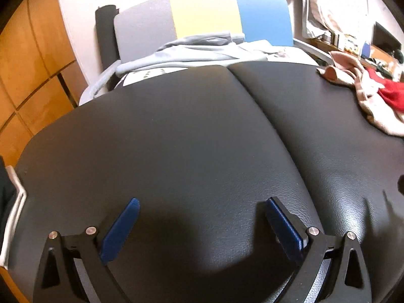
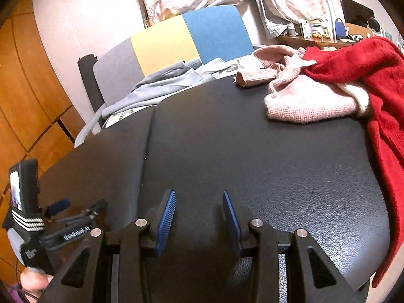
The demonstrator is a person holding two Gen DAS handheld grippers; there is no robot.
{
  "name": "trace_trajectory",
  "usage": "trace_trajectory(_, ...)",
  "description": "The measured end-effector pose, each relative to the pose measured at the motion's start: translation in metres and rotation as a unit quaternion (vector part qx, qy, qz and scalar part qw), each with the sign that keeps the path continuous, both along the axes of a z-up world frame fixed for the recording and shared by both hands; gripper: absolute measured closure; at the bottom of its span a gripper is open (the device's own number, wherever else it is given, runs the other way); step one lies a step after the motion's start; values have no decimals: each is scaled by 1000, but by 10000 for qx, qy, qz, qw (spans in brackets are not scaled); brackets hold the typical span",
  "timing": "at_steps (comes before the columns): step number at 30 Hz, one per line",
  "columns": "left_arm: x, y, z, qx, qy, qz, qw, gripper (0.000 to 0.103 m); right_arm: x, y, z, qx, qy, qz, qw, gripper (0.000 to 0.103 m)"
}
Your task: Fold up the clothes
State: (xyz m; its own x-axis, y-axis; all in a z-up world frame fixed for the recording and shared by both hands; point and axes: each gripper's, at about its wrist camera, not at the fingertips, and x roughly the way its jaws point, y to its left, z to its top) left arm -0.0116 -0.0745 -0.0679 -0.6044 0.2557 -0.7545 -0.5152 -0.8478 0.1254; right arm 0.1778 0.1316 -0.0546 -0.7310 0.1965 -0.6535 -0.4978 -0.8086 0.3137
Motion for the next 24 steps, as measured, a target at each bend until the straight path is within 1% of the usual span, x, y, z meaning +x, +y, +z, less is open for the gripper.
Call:
trace_trajectory(2,2,2,0,22,38,47,10000,2,-1,0,0,10,-11,-2,10000,63)
trace_trajectory(7,1,-1,-4,218,-222,270,9991,0,-1,-3,-1,26,-71,-44,10000,63)
trace_trajectory(11,-4,-2,-7,310,-376,315,9983,0,-1,-9,-2,45,-92,-53,9999,63)
trace_trajectory(13,-5,-4,-9,406,-505,344,9973,0,-1,-12,-2,30,-111,-52,9999,63)
trace_trajectory(15,-10,-8,-12,579,-721,355,9951,0,-2,-15,-3,14,-130,-47,9999,63)
trace_trajectory(17,-11,-10,-13,664,-739,358,9944,0,-3,-18,-4,-7,-147,-33,9999,63)
trace_trajectory(24,-9,-12,-14,717,-633,436,9945,0,-7,-29,-7,-50,-201,38,9998,63)
